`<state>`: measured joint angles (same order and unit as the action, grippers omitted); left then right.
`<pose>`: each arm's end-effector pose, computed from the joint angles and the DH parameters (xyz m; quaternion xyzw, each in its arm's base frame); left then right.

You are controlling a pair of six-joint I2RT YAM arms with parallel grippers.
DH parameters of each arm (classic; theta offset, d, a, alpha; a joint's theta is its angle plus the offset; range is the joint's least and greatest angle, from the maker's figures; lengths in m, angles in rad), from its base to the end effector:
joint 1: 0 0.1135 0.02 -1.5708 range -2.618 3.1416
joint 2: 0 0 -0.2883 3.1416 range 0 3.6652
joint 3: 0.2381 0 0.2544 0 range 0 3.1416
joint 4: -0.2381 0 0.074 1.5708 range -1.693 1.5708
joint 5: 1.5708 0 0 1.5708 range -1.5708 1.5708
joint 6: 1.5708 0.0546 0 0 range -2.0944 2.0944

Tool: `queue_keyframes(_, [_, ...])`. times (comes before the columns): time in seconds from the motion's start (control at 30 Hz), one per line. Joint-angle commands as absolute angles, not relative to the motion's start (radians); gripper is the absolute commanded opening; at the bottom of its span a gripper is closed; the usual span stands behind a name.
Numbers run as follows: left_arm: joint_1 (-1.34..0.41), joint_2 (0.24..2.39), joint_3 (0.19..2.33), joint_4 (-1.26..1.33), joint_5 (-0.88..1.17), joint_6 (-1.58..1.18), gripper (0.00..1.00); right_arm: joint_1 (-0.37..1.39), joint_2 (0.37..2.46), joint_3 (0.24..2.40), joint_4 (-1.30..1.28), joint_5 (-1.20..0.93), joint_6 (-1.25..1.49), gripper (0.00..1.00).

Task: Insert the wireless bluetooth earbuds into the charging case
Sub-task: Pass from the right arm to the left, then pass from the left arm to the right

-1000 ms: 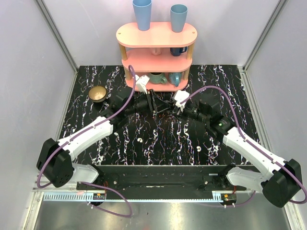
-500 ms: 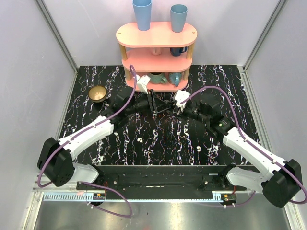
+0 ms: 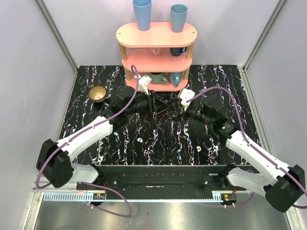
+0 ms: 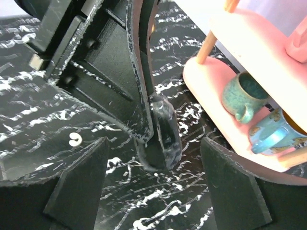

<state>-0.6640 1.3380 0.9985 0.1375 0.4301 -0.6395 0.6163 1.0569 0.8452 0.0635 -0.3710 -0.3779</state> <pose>0.2440 -0.2199 0.3435 0.1442 0.7552 -0.5061 0.3907 0.1975 0.1642 0.3528 -0.4609 0.5970 0.2150 0.6205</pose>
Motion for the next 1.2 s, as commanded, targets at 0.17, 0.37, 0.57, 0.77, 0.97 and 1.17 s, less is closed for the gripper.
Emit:
queue_keyframes(0.17, [-0.658,1.119,0.979,0.152,0.169,-0.342,0.00,0.627,1.011,1.003,-0.041,-0.345,0.252,0.77])
queue_keyframes(0.37, [-0.655,1.005,0.819,0.394,0.156,-0.241,0.00,0.624,1.111,1.100,0.080,-0.336,0.697,0.82])
queue_keyframes(0.57, [-0.655,0.928,0.629,0.739,0.224,-0.187,0.00,0.618,1.124,1.020,0.279,-0.250,1.067,0.80])
queue_keyframes(0.77, [-0.657,0.945,0.581,0.905,0.264,-0.167,0.00,0.618,1.169,1.006,0.287,-0.268,1.304,0.77])
queue_keyframes(0.97, [-0.657,0.972,0.589,0.960,0.268,-0.178,0.00,0.618,1.230,0.983,0.308,-0.320,1.405,0.75])
queue_keyframes(1.17, [-0.658,0.989,0.598,0.942,0.275,-0.184,0.00,0.618,1.276,0.982,0.386,-0.380,1.442,0.72])
